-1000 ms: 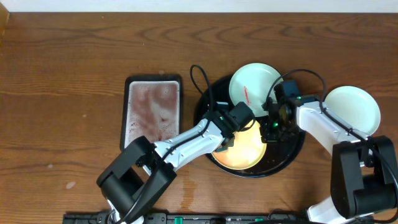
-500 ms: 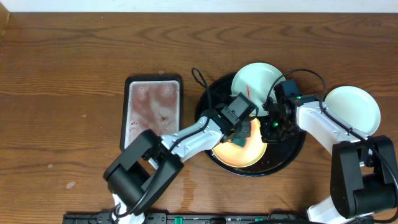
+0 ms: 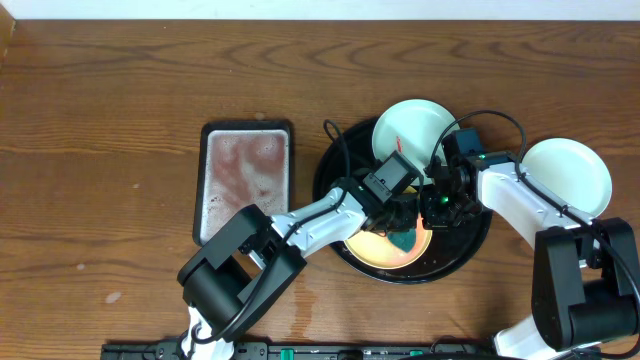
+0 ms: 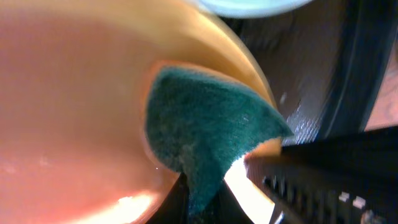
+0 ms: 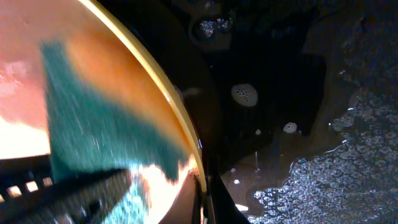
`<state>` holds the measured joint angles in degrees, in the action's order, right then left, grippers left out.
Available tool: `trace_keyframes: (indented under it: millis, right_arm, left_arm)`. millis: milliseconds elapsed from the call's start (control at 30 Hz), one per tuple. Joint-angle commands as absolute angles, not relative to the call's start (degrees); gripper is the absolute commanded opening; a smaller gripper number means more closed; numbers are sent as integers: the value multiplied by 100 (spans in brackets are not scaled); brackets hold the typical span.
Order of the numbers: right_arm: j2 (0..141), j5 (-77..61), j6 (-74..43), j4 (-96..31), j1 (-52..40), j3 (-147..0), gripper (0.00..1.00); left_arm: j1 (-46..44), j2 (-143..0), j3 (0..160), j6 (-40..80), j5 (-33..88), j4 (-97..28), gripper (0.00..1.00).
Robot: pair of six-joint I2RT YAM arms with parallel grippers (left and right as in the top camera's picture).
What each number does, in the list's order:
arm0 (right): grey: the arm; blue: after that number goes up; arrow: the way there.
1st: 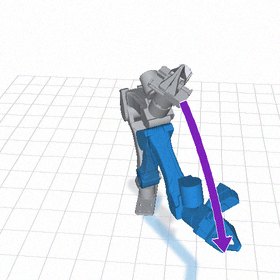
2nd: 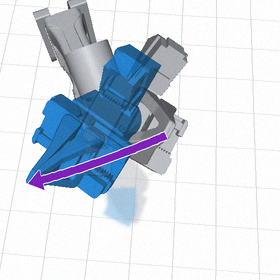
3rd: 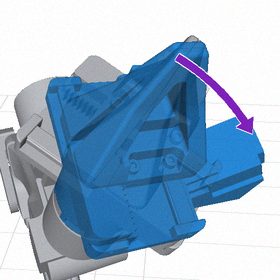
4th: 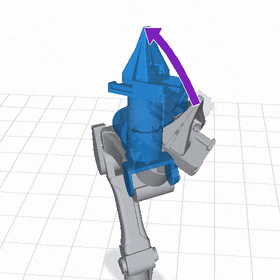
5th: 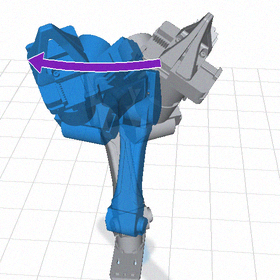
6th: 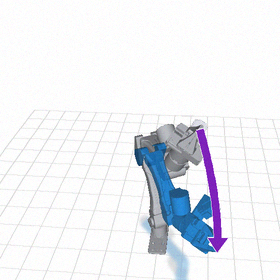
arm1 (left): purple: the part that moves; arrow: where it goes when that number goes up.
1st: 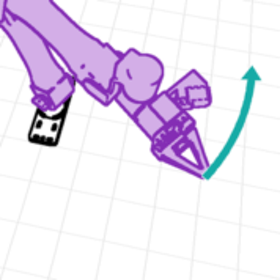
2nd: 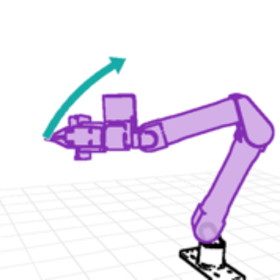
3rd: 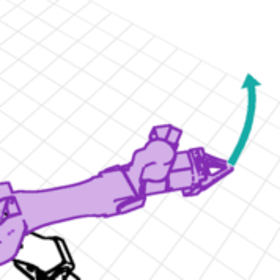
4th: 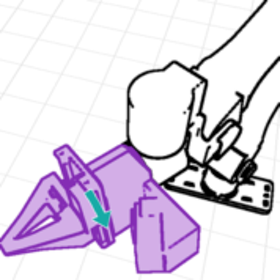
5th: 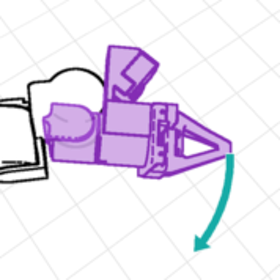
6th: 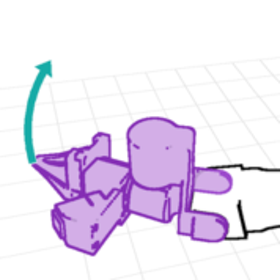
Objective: Clean dirty plates on tray and stack at the side
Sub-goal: 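Scrub the yellow plate held by the right gripper with the left sponge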
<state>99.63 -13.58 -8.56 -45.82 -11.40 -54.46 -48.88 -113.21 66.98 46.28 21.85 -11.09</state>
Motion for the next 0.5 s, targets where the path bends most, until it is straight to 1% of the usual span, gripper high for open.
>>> trace_keyframes:
  millis: [0, 133, 267, 367, 467]
  right_arm:
    - [10025, -1098, -875, -4560, -1133, -5452, 1]
    - [10025, -1100, -873, -4560, -1133, -5452, 1]
    - [10025, -1100, -873, -4558, -1133, -5452, 1]
    - [10025, -1100, -873, -4558, -1133, -5452, 1]
    - [10025, -1098, -873, -4558, -1133, -5452, 1]
  left_arm:
    - [-5118, -11577, 6420, 4615, 2786, -1975, 8]
    - [-4991, -11244, 6488, 4615, 1841, -2888, 8]
    - [-4805, -10772, 6497, 4615, 373, -3555, 8]
    - [-4692, -10589, 6497, 4582, -867, -3887, 7]
    - [-4644, -10565, 6504, 4228, -1627, -3942, 7]
